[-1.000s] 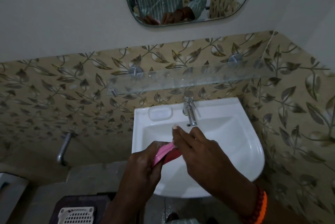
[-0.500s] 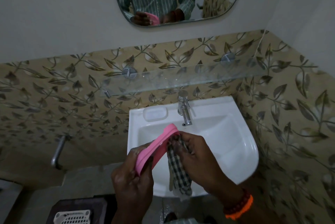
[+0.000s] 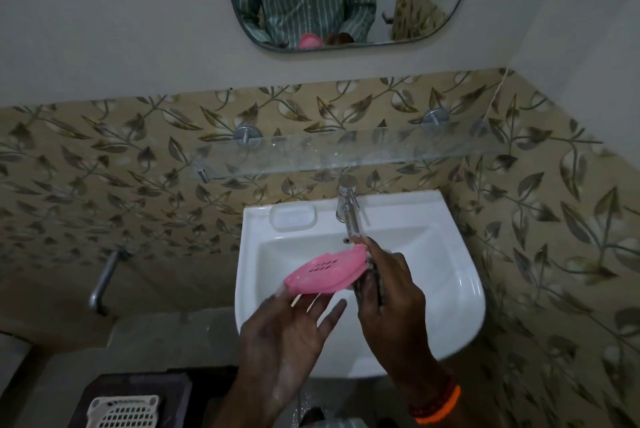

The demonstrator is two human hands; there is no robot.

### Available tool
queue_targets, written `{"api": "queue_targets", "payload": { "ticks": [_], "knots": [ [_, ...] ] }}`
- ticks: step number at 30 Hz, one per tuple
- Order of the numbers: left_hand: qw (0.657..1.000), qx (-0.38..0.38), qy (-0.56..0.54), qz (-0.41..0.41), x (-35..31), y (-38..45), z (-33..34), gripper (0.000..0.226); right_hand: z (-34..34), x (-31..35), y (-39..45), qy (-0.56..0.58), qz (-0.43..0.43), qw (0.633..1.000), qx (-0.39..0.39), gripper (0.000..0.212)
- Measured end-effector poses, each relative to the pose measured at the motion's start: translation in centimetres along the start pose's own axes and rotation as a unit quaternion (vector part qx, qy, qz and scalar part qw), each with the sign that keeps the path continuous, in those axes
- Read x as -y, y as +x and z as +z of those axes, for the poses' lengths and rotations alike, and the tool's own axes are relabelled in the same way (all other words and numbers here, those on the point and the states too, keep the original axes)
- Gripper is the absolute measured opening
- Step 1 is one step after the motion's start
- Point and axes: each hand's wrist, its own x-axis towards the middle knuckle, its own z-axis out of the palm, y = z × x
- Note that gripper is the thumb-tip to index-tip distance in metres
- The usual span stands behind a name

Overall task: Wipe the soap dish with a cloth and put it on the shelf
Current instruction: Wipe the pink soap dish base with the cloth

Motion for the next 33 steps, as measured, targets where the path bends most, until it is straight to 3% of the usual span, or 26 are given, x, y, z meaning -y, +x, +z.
{"api": "queue_targets", "payload": {
  "ticks": [5, 10, 12, 15, 18, 24, 28, 33],
  "knots": [
    [0.993, -0.054, -0.107, 0.015, -0.3, 1.5, 1.8, 0.068, -0.4, 0.3, -0.9, -0.042, -0.055, 0.993, 0.094, 0.040],
    [0.989, -0.096, -0.109, 0.043, -2.4, 2.7, 1.9, 0.069, -0.6, 0.4, -0.8, -0.050, -0.050, 0.981, 0.180, 0.052],
    [0.991, -0.079, -0.096, 0.053, -3.4, 2.9, 2.2, 0.065, -1.0, 0.6, -0.6, -0.006, -0.007, 0.987, 0.162, 0.045],
    [0.996, -0.061, -0.055, 0.031, -4.1, 3.2, 1.9, 0.069, -3.0, 1.3, 0.5, 0.080, 0.154, 0.980, 0.099, 0.033],
    [0.998, -0.061, 0.016, -0.014, -3.7, 3.1, 0.9, 0.081, -4.7, 1.6, 2.6, 0.116, 0.180, 0.974, 0.069, 0.025],
    [0.984, -0.085, 0.142, -0.065, -2.0, 2.9, 1.5, 0.059, -4.5, 4.0, 5.6, 0.085, 0.079, 0.980, 0.159, 0.029],
    [0.979, -0.096, 0.171, -0.064, -1.4, 2.7, 1.4, 0.053, -1.6, 3.8, 5.7, -0.051, -0.068, 0.977, 0.195, 0.022],
    [0.964, -0.138, 0.220, -0.050, -1.6, 2.3, 0.8, 0.063, 0.2, 2.9, 4.4, -0.077, -0.070, 0.968, 0.228, 0.024]
  ]
}}
